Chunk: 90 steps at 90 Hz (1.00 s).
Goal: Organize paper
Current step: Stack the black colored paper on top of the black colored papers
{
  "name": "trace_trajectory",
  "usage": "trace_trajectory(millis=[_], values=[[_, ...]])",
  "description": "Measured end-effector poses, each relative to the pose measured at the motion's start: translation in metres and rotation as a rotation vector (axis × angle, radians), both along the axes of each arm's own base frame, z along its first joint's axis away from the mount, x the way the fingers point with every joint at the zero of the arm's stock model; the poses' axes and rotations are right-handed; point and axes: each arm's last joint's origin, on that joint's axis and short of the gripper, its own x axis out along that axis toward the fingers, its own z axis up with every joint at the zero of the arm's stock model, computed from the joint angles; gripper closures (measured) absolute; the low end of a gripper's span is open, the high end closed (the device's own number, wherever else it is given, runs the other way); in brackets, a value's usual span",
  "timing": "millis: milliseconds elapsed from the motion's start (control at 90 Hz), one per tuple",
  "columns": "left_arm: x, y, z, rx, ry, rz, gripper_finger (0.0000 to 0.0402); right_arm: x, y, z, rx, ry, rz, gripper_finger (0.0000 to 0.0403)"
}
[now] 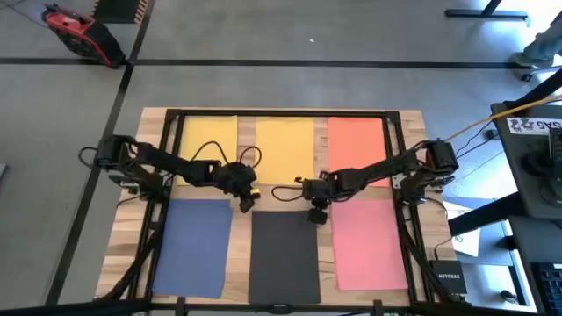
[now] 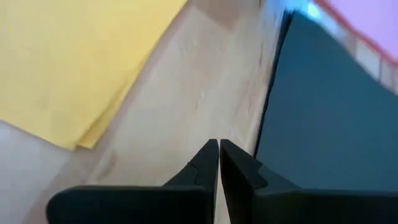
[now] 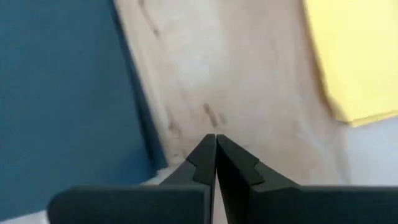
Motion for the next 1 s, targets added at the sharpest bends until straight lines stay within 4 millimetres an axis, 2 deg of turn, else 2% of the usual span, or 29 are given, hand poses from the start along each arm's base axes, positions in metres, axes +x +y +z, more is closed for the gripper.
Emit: trace_trajectory(millis=[156,367,522,656,811,1000], values=[[0.006,-0.014,0.026,-0.042,-0.107,-0.095,0.0402,0.002,0.004,0.02,0.056,-0.089,0.023,0.0403],[0.016,-0.051,0.05,-0.065,-0.19,-0.218,0.0402,0.012,0.038,0.039,0.144,-0.277,0.081,0.0403],[0.011,-0.072,0.048,-0.083,-0.155,-0.232,0.0402,0.011,0.063,0.043,0.168,-0.346,0.07,0.0403],[0.005,-0.089,0.045,-0.073,-0.127,-0.263,0.0402,0.006,0.08,0.035,0.174,-0.304,0.084,0.0403],[0.0,-0.101,0.043,-0.075,-0.1,-0.292,0.0402,0.002,0.104,0.016,0.193,-0.234,0.125,0.0403],[-0.001,-0.111,0.038,-0.096,-0.071,-0.294,0.0402,0.007,0.123,0.017,0.213,-0.236,0.14,0.0403]])
